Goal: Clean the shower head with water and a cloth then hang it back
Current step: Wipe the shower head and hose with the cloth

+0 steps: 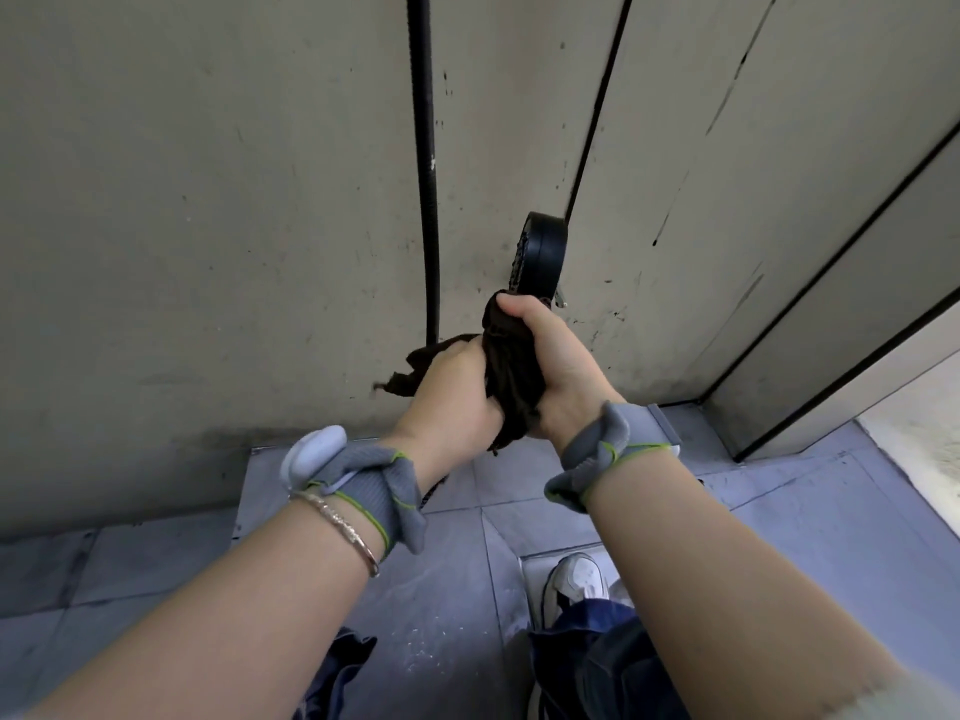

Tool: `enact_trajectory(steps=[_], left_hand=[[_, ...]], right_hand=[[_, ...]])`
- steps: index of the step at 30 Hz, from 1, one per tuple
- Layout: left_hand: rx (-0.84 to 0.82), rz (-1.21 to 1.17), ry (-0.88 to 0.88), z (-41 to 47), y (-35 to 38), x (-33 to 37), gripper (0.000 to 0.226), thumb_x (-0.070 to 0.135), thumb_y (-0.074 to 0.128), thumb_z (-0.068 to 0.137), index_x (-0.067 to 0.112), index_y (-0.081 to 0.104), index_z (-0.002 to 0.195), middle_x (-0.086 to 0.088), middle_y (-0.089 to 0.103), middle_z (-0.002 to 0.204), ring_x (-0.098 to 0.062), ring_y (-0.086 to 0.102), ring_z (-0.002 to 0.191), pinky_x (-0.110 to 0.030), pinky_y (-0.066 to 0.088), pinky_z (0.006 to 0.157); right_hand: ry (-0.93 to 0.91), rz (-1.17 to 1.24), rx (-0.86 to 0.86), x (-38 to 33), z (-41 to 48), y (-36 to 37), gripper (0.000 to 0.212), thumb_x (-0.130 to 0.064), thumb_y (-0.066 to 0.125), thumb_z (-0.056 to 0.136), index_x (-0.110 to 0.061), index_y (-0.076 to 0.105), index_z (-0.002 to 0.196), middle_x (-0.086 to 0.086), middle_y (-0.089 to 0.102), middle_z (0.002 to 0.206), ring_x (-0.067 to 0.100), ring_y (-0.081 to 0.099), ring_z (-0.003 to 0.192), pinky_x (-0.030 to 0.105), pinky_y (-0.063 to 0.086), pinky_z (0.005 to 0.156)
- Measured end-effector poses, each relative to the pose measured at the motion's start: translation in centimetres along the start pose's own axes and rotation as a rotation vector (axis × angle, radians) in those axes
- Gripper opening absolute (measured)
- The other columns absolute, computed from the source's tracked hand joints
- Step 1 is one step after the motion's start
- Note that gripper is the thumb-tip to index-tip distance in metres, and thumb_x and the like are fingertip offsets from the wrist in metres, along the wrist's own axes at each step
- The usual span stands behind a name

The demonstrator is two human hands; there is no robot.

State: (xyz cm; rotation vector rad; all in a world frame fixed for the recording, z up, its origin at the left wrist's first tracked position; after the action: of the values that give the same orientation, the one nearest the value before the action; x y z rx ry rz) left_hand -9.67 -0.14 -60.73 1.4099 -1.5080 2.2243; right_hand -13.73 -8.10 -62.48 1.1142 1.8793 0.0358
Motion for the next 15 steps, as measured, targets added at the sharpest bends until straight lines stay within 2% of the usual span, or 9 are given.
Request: enact_trajectory(steps=[2, 4, 6, 8, 10, 11, 12, 13, 15], left_hand=[[-0.042, 0.103, 0.002, 0.4, -0.1, -0.1, 0.013, 0.013, 0.052, 0.080, 0.012, 0.047, 0.092, -0.012, 0.045, 0.096, -0.035, 0.046, 0.104, -0.037, 0.042, 0.084], [-0.106, 0.219, -0.026, 0.6, -0.2, -0.6, 0.025, 0.024, 0.054, 0.079, 0.014, 0.051, 0.103, -0.009, 0.040, 0.100, -0.035, 0.039, 0.109, -0.045, 0.040, 0.094], [-0.116, 0.182, -0.010, 0.4, -0.6, -0.6, 0.030, 0.033, 0.054, 0.075, 0.014, 0.058, 0.097, -0.004, 0.039, 0.093, -0.034, 0.044, 0.106, -0.044, 0.043, 0.092], [0.053, 0.021, 0.012, 0.5, -1.6, -0.5, 0.031, 0.031, 0.051, 0.070, 0.008, 0.066, 0.085, -0.007, 0.055, 0.082, -0.030, 0.056, 0.093, -0.035, 0.049, 0.081], [0.292, -0.236, -0.107, 0.7, -3.4, -1.0, 0.022, 0.019, 0.054, 0.078, 0.007, 0.071, 0.087, -0.009, 0.068, 0.083, -0.018, 0.060, 0.079, -0.020, 0.048, 0.073], [0.343, -0.384, -0.179, 0.8, -4.0, -1.2, 0.018, 0.017, 0.055, 0.082, 0.011, 0.070, 0.091, -0.005, 0.069, 0.085, -0.012, 0.058, 0.076, -0.014, 0.046, 0.067], [0.330, -0.518, -0.231, 1.1, -4.4, -1.6, 0.016, 0.024, 0.056, 0.085, 0.017, 0.068, 0.092, -0.002, 0.067, 0.087, -0.008, 0.056, 0.077, -0.014, 0.044, 0.067], [0.245, -0.626, -0.281, 1.4, -4.4, -1.8, 0.018, 0.037, 0.056, 0.084, 0.023, 0.065, 0.091, 0.001, 0.065, 0.094, -0.006, 0.056, 0.083, -0.018, 0.044, 0.073], [-0.022, -0.810, -0.362, 1.6, -3.9, -1.7, 0.044, 0.061, 0.054, 0.074, 0.026, 0.061, 0.100, 0.001, 0.061, 0.116, -0.009, 0.055, 0.106, -0.034, 0.040, 0.093]], right_hand=[[-0.022, 0.029, 0.001, -0.6, -0.2, 0.1, 0.026, -0.033, 0.067, 0.077, -0.009, 0.061, 0.068, 0.006, 0.061, 0.053, 0.020, 0.060, 0.045, 0.022, 0.052, 0.047], [-0.060, 0.009, -0.015, -0.8, -0.3, 0.2, 0.021, -0.029, 0.065, 0.079, -0.009, 0.059, 0.075, 0.008, 0.061, 0.063, 0.021, 0.060, 0.055, 0.026, 0.052, 0.054], [-0.104, -0.019, -0.010, -1.0, -0.2, 0.2, 0.019, -0.023, 0.063, 0.081, -0.006, 0.060, 0.075, 0.009, 0.062, 0.064, 0.021, 0.061, 0.054, 0.026, 0.054, 0.052], [-0.175, -0.042, 0.033, -1.5, -0.1, 0.1, 0.018, -0.018, 0.065, 0.078, -0.001, 0.063, 0.083, 0.013, 0.065, 0.069, 0.024, 0.063, 0.056, 0.027, 0.053, 0.049], [-0.240, -0.085, 0.070, -2.1, 0.0, -0.3, 0.033, -0.017, 0.068, 0.072, 0.002, 0.064, 0.100, 0.017, 0.066, 0.084, 0.028, 0.064, 0.066, 0.031, 0.052, 0.053], [-0.261, -0.132, 0.057, -2.4, 0.0, -0.4, 0.036, -0.016, 0.068, 0.070, 0.001, 0.064, 0.102, 0.019, 0.066, 0.087, 0.030, 0.065, 0.069, 0.031, 0.052, 0.054], [-0.277, -0.189, 0.012, -2.4, -0.1, -0.1, 0.033, -0.014, 0.068, 0.068, 0.000, 0.065, 0.098, 0.020, 0.066, 0.087, 0.030, 0.065, 0.068, 0.031, 0.052, 0.053], [-0.281, -0.255, -0.050, -2.3, -0.3, 0.2, 0.028, -0.012, 0.067, 0.065, -0.002, 0.066, 0.091, 0.019, 0.066, 0.083, 0.029, 0.066, 0.066, 0.031, 0.054, 0.053], [-0.241, -0.417, -0.169, -1.4, -0.7, 0.9, 0.026, -0.012, 0.067, 0.059, -0.004, 0.067, 0.084, 0.018, 0.067, 0.078, 0.028, 0.067, 0.066, 0.035, 0.057, 0.064]])
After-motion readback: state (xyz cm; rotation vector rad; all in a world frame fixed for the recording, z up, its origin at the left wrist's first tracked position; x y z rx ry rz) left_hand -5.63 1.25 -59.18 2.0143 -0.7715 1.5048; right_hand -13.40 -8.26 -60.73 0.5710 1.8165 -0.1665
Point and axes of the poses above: each hand's wrist, its own z-axis towards the middle knuckle, its own y-axis out of the palm, x = y × z, the point moved 4 cm from there along z, towards the middle knuckle
